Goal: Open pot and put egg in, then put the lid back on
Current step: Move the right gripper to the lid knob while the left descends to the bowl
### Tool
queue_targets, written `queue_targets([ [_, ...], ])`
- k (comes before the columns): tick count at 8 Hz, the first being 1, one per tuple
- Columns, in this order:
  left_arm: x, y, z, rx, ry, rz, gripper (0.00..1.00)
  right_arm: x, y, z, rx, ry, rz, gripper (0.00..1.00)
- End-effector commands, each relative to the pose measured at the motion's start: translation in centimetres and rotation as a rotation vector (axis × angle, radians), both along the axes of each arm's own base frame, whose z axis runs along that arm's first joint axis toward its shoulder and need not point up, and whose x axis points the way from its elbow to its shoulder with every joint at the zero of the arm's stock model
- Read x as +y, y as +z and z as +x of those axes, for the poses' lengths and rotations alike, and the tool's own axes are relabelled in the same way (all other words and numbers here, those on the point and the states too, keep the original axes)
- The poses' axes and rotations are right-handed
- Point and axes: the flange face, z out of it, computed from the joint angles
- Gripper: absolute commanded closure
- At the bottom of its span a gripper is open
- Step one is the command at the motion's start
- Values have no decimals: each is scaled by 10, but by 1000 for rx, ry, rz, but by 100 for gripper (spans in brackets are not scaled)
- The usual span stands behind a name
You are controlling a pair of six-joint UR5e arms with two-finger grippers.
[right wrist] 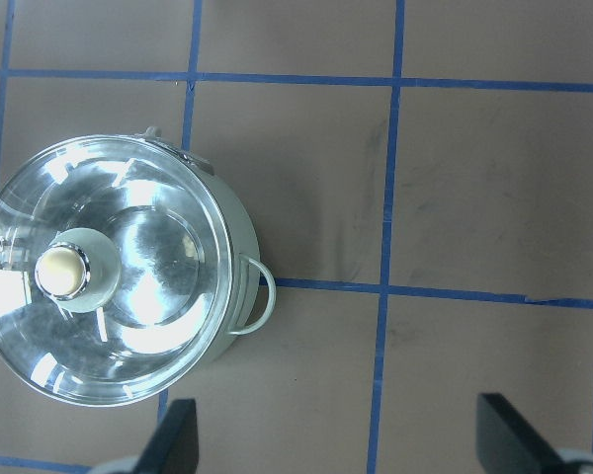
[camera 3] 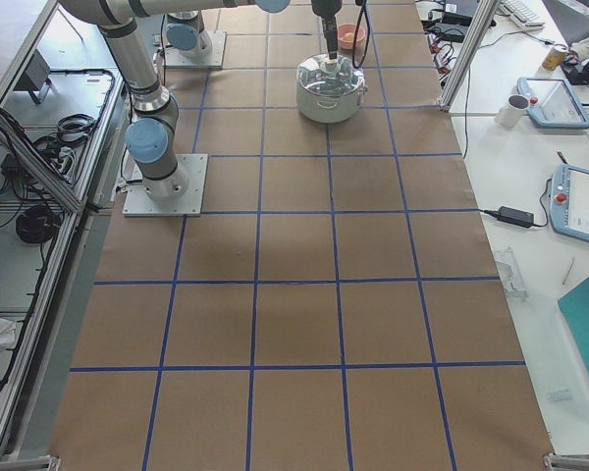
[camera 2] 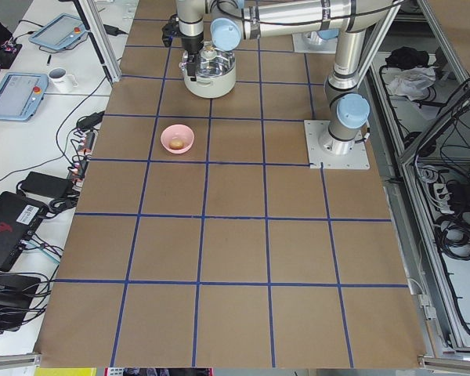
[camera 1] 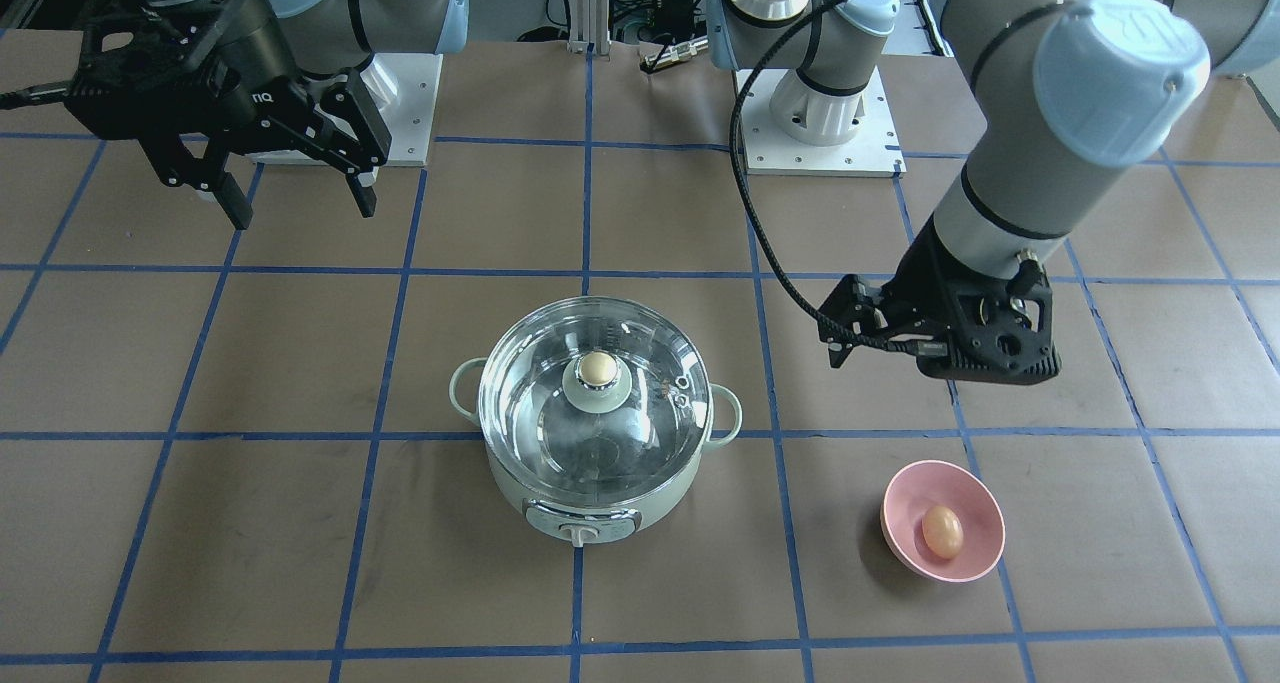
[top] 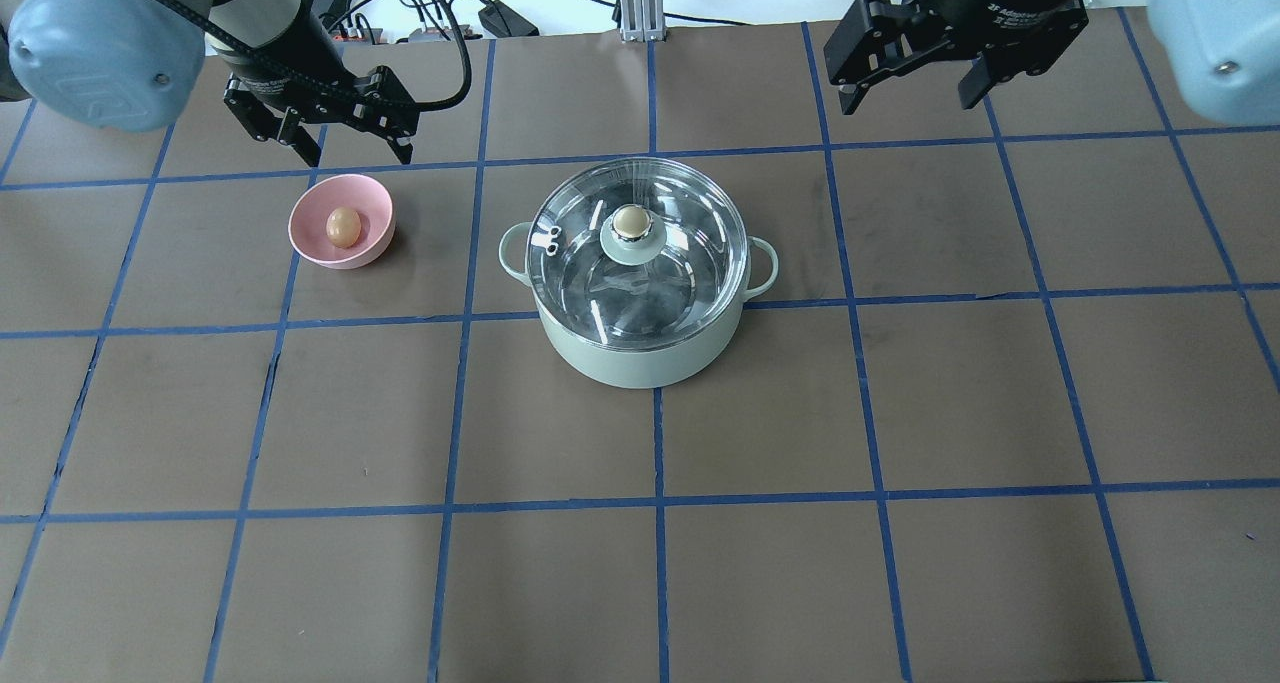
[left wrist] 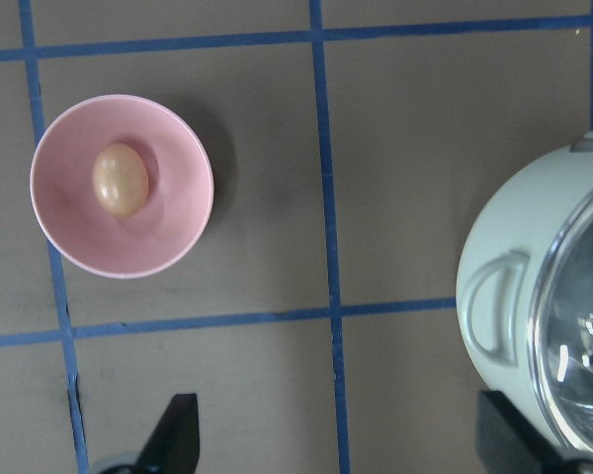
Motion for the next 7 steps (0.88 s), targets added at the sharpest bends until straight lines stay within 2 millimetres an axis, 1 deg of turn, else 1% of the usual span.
queue_targets([
  [1, -52, -96, 52, 17, 9, 86, 0, -5, -12, -2, 20, 39, 12, 0],
  [2, -60, -117, 73, 22, -26, 111, 0, -16, -25, 5, 6, 33, 39, 0],
  [3, -69, -134, 98, 30, -58, 104, 0, -23, -31, 20, 7, -39, 40, 0],
  [4, -78, -148, 107, 21, -64, 74, 0, -25, -39, 51, 30, -51, 6, 0],
  [5, -86, -166, 111, 16, -119, 66, 0, -35, -65, 94, 14, -103, 1, 0],
  [6, -95, -183, 113, 8, -130, 41, 0, -36, -87, 135, 12, -125, -3, 0],
  [7, -102, -205, 118, 5, -150, 31, 0, -40, -111, 154, 52, -127, 6, 0],
])
